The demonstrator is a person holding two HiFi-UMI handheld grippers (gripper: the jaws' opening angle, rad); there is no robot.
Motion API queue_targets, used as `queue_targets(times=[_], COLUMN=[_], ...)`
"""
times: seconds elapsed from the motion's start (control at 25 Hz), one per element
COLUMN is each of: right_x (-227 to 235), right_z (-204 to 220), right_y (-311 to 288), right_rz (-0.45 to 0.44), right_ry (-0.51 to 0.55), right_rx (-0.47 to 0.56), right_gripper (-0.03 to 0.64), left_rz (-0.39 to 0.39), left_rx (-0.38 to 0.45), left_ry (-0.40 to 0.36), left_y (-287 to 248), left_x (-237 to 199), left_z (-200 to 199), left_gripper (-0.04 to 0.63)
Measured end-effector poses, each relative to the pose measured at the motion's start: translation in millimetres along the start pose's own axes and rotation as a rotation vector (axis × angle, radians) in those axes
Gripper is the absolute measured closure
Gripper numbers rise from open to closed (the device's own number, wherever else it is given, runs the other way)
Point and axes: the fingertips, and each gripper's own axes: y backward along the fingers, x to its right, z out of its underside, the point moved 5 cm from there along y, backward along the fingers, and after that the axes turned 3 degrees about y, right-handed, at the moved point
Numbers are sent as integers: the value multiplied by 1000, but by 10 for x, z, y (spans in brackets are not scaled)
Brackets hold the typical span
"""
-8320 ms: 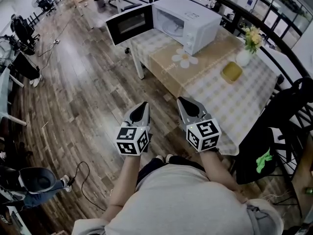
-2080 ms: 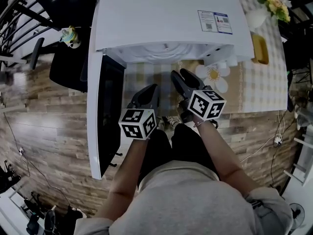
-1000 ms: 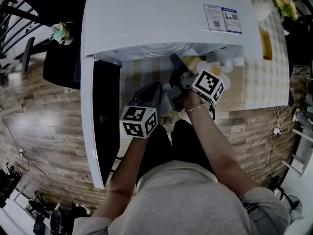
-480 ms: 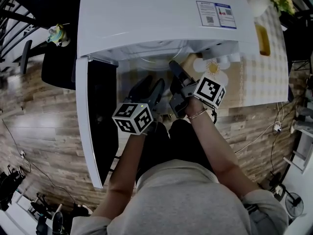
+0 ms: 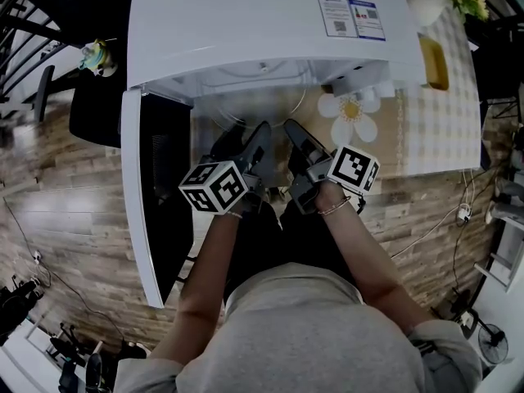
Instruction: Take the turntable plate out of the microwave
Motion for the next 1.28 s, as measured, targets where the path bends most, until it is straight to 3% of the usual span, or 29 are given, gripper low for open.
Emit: queue_targets(times=[0.24, 0.56, 0.92, 1.04, 1.28], right_x=[4, 34, 89, 118, 140], right_z=[95, 221, 292, 287, 255], right_y=[165, 417, 533, 538, 535], right_rz=[-6, 20, 7, 7, 0], right_ry=[22, 58, 124, 154, 277], right_rx=[-42, -76, -91, -110, -154], right_gripper=[545, 541, 539, 529, 508], left_rz=[-30, -82, -91, -92, -93], left_rx=[10, 120, 73, 72, 43], left_ry=[42, 117, 194, 177, 237], left_y=[39, 156, 232, 247, 258], left_x=[-62, -149, -139, -102, -89], left_z=[-17, -48, 117, 124, 197], left_gripper=[344, 363, 416, 430, 436])
